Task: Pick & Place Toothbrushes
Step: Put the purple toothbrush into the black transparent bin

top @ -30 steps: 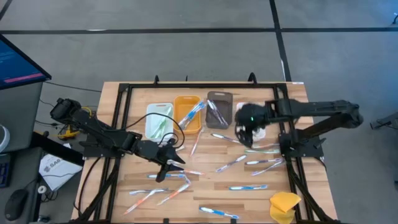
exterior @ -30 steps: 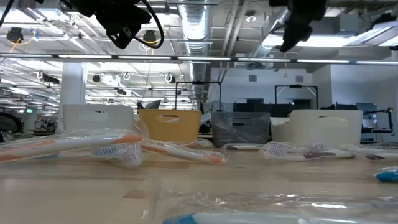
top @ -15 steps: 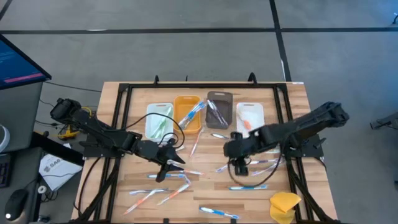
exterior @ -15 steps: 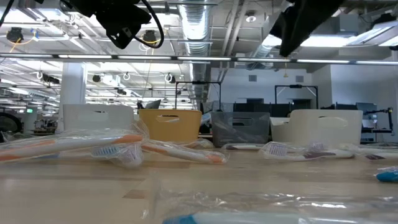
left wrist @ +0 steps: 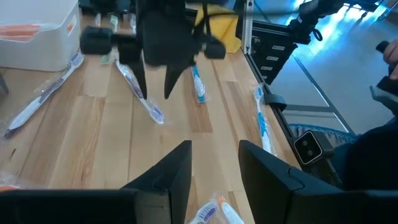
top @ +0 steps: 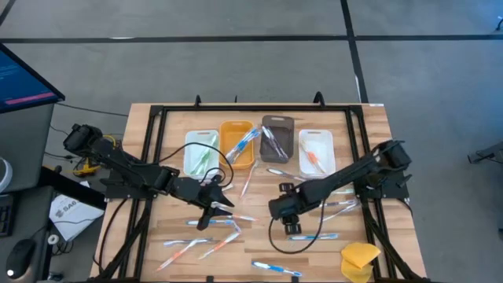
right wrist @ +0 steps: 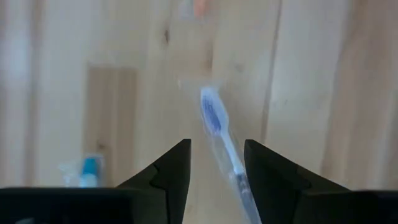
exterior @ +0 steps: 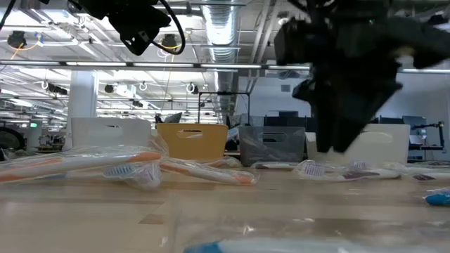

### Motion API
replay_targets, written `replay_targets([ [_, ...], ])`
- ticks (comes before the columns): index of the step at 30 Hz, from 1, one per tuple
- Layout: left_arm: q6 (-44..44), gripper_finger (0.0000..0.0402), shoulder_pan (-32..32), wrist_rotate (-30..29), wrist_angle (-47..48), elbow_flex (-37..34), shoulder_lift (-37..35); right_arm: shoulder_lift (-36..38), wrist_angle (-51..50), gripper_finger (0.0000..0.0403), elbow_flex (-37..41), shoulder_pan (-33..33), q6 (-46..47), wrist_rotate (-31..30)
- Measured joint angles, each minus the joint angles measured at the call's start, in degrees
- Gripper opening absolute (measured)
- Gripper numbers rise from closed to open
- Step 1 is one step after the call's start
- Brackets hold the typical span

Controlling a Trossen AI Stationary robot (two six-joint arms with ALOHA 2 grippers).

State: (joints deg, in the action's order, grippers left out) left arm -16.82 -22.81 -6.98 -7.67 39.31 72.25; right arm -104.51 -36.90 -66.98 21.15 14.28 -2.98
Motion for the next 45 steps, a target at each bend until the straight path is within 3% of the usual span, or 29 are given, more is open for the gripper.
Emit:
replay_targets([
  [14, 0.07, 0.0127, 0.0, 0.0, 0.21, 0.0, 0.0, -9.69, -1.6, 0.0113, -4.84, -2.15, -5.33, 0.32],
  [23, 0.07, 0.0127, 0.0, 0.0, 0.34, 0.0, 0.0, -8.45, -1.76, 0.0012, -5.05, -2.13, -4.86, 0.79],
  [31, 0.06, 0.0127, 0.0, 0.0, 0.38, 0.0, 0.0, -6.73, -7.51, 0.0005, -6.38, -1.05, -5.21, 0.08],
  [36, 0.07, 0.0127, 0.0, 0.0, 0.38, 0.0, 0.0, -6.56, -17.05, 0.0003, -14.34, -0.87, -3.89, -1.11],
  [45, 0.04, 0.0127, 0.0, 0.0, 0.38, 0.0, 0.0, -6.43, -36.79, 0.0002, -34.25, -1.29, 0.44, -11.29],
])
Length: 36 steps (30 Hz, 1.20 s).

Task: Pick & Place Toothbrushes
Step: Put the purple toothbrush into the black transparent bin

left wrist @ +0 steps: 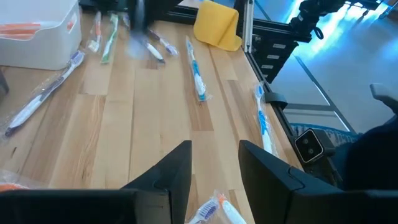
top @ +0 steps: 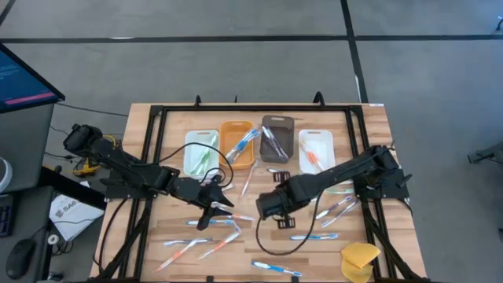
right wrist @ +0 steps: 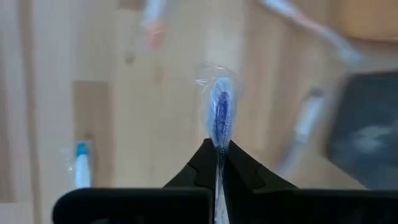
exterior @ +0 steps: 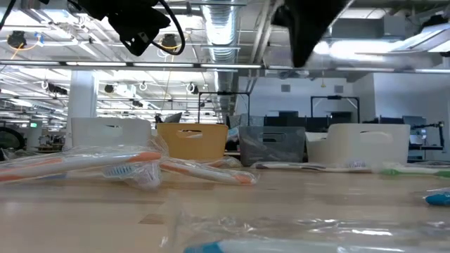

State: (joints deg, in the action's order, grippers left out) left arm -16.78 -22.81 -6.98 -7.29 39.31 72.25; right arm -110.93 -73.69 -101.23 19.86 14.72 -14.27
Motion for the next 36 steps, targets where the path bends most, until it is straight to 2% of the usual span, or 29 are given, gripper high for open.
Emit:
replay_targets([
  [5, 0.0, 0.0127, 0.0, 0.0, 0.01, 0.0, 0.0, 0.02, -5.32, 0.0001, -9.23, -1.96, 1.06, -3.81],
  [9, -0.11, 0.0127, 0.0, 0.0, 0.01, 0.0, 0.0, 0.09, -5.31, 0.0001, -13.92, -4.5, -2.65, -4.05],
  [16, -0.04, 0.0127, 0.0, 0.0, -0.2, 0.0, 0.0, 2.11, 0.15, 0.0001, -15.22, -12.07, -7.02, -4.13],
  [22, -0.02, 0.0127, 0.0, 0.0, -0.6, 0.0, 0.0, 7.8, 7.18, 0.0001, -8.92, -17.57, -7.13, -3.73],
  [30, 0.0, 0.0127, 0.0, -0.01, -1.0, 0.0, 0.0, 18.26, 28.27, 0.0001, 10.01, -23.44, -4.26, -0.4],
  [36, 0.02, 0.0127, 0.0, -0.03, -1.08, 0.0, 0.0, 20.3, 34.19, 0.0001, 18.46, -28.39, 0.98, -0.23],
])
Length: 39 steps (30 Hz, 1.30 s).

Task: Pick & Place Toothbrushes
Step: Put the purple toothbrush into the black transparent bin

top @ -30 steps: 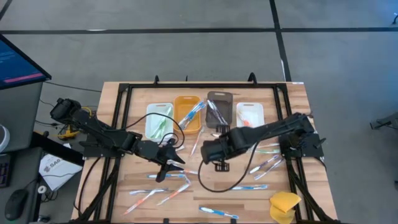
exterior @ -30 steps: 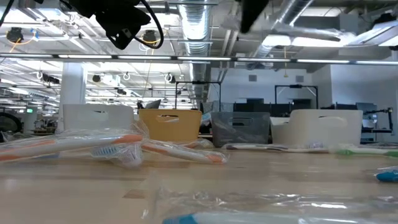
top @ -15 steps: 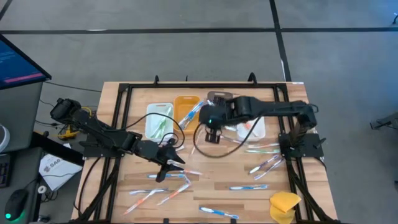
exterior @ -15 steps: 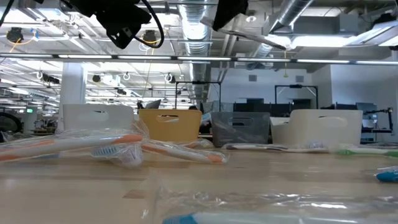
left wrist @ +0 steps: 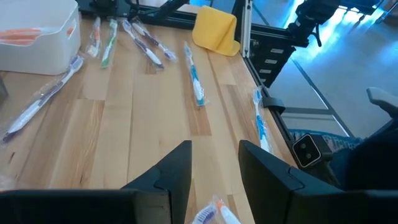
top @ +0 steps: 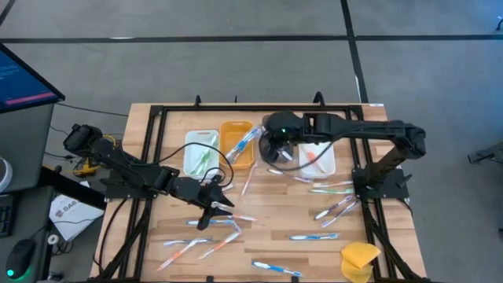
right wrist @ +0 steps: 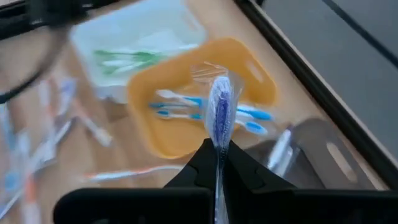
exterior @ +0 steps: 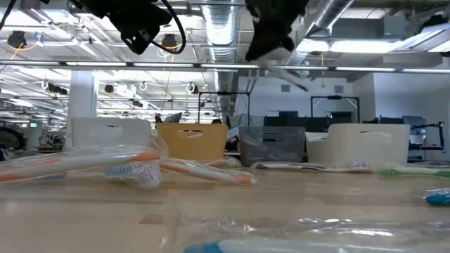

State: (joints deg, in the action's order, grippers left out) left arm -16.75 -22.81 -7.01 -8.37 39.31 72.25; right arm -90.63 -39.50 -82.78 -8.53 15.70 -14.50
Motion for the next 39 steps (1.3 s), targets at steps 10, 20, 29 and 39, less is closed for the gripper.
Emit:
replay_targets([
  [10, 0.02, 0.0127, 0.0, -0.72, -1.05, 0.0, 0.0, -4.62, 7.83, 0.0, 0.53, -7.71, 2.08, 5.46],
  [20, 0.02, 0.0127, 0.0, -0.93, -1.9, 0.0, 0.02, -10.18, 9.32, 0.0, 0.65, -11.36, 1.74, 5.26],
  [29, 0.0, 0.0127, 0.0, -0.96, -2.51, 0.0, 0.02, -11.93, 7.15, 0.0, 0.65, -13.13, 4.31, 4.48],
  [39, 0.0, 0.0127, 0.0, -0.91, -2.95, 0.0, 0.02, -11.94, 13.32, 0.0, 5.81, -13.04, 4.96, 3.65],
])
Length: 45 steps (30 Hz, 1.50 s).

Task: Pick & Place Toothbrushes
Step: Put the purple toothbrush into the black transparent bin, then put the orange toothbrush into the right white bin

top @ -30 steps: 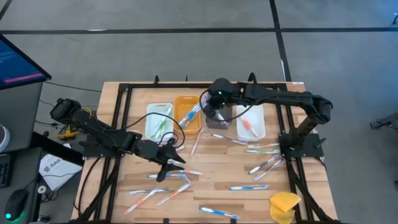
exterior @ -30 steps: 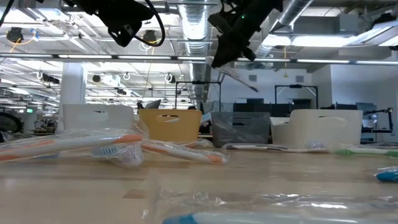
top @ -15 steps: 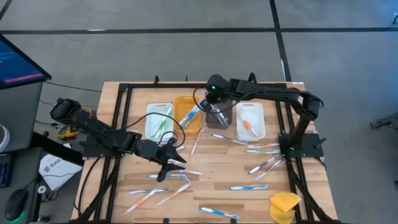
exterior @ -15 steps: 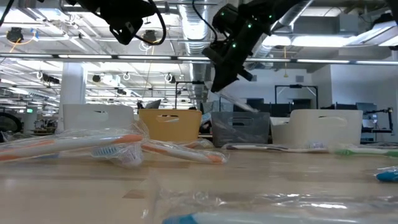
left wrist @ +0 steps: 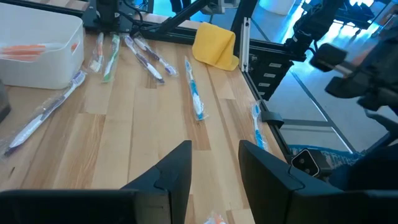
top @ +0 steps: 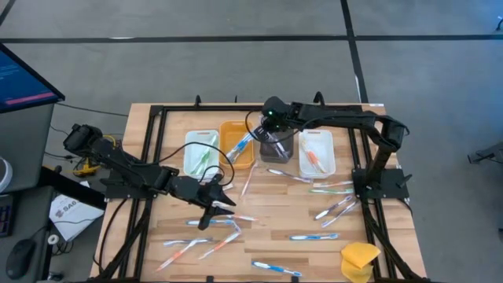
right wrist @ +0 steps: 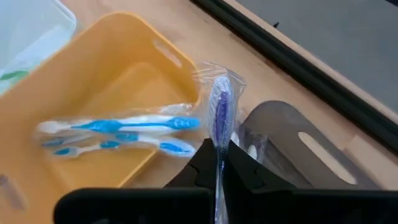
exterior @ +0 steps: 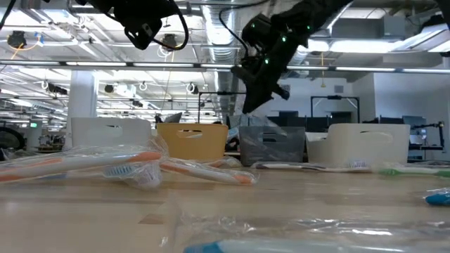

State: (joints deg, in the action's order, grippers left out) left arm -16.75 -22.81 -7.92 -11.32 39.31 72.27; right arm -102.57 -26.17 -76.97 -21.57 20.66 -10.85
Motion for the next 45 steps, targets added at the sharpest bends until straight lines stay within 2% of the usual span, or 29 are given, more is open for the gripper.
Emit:
replay_targets([
  [8, 0.0, 0.0127, 0.0, 0.22, -0.35, 0.0, 0.0, 0.55, 3.44, 0.0, 7.26, -1.67, 2.22, -0.01],
  [14, 0.0, 0.0127, 0.0, 0.22, -0.41, 0.0, 0.0, 0.55, 4.5, 0.0006, 8.68, -2.59, 4.46, 0.24],
  [28, -0.01, 0.0127, 0.0, 0.15, -0.85, 0.0, 0.0, 0.55, 4.09, 0.0092, 8.62, -2.3, 4.22, 0.23],
  [32, -0.02, 0.0127, 0.02, -0.07, -1.22, 0.0, 0.0, 1.62, 0.57, 0.0113, 6.44, -1.7, -0.26, 1.94],
  [38, -0.02, 0.0127, 0.0, -0.07, -1.73, 0.0, 0.0, 8.52, -0.46, 0.0124, 4.37, 3.34, -4.46, 2.93],
  [45, -0.02, 0.0127, 0.0, -0.04, -2.2, 0.0, 0.0, 19.71, -3.51, 0.0119, 4.26, 13.95, -7.64, 3.47],
])
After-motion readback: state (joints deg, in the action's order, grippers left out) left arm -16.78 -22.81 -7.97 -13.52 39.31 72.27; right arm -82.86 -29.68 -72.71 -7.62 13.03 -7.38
